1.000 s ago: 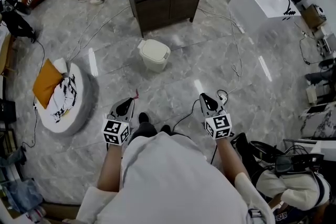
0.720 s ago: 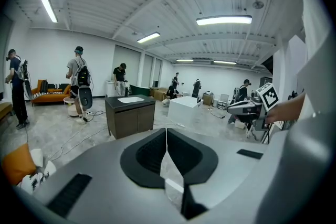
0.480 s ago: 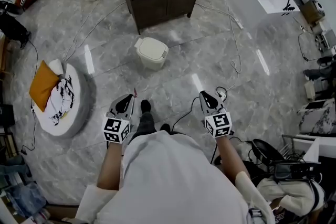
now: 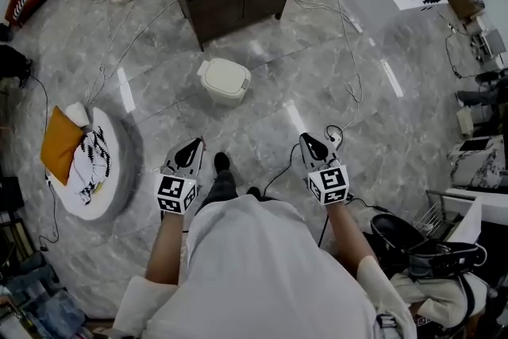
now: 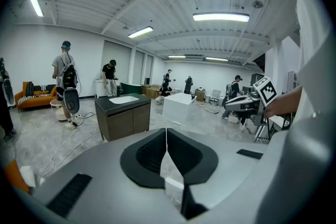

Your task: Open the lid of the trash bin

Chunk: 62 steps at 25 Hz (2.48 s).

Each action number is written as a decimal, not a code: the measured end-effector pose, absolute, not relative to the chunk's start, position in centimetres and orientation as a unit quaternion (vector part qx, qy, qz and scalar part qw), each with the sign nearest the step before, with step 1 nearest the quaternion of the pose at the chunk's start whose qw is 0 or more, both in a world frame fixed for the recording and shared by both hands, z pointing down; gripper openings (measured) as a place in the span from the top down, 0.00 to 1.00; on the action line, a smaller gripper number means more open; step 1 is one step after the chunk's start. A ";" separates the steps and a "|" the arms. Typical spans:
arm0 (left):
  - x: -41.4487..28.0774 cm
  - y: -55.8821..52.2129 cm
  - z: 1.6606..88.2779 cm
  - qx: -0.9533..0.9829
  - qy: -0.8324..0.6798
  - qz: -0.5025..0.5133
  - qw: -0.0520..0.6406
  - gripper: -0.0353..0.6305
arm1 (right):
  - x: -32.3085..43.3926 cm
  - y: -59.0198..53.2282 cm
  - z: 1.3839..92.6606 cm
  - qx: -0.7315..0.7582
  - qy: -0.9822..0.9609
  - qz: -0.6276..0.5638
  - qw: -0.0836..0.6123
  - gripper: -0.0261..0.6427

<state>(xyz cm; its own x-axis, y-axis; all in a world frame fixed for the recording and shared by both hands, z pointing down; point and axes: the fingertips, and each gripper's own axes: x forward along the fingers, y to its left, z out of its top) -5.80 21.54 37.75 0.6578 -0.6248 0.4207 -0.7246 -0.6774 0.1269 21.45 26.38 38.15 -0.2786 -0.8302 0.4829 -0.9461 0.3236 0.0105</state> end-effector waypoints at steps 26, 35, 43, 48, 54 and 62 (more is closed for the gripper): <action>-8.7 7.3 40.9 0.928 -0.276 0.182 0.170 0.92 | 16.0 15.4 39.5 0.621 -0.728 0.199 0.212 0.91; -8.8 5.1 41.6 0.927 -0.276 0.181 0.178 0.92 | 15.2 12.8 39.8 0.607 -0.736 0.194 0.229 0.91; -8.6 3.1 41.9 0.921 -0.290 0.185 0.181 0.92 | 15.2 9.9 40.6 0.588 -0.749 0.196 0.235 0.91; -8.0 1.9 42.8 0.912 -0.310 0.188 0.191 0.92 | 15.8 7.4 41.8 0.565 -0.763 0.199 0.245 0.91; -6.0 0.6 43.9 0.899 -0.330 0.198 0.207 0.92 | 17.1 4.0 43.0 0.519 -0.787 0.198 0.271 0.91; -4.3 -0.8 46.4 0.873 -0.367 0.211 0.242 0.92 | 18.2 -0.6 45.7 0.451 -0.815 0.202 0.302 0.91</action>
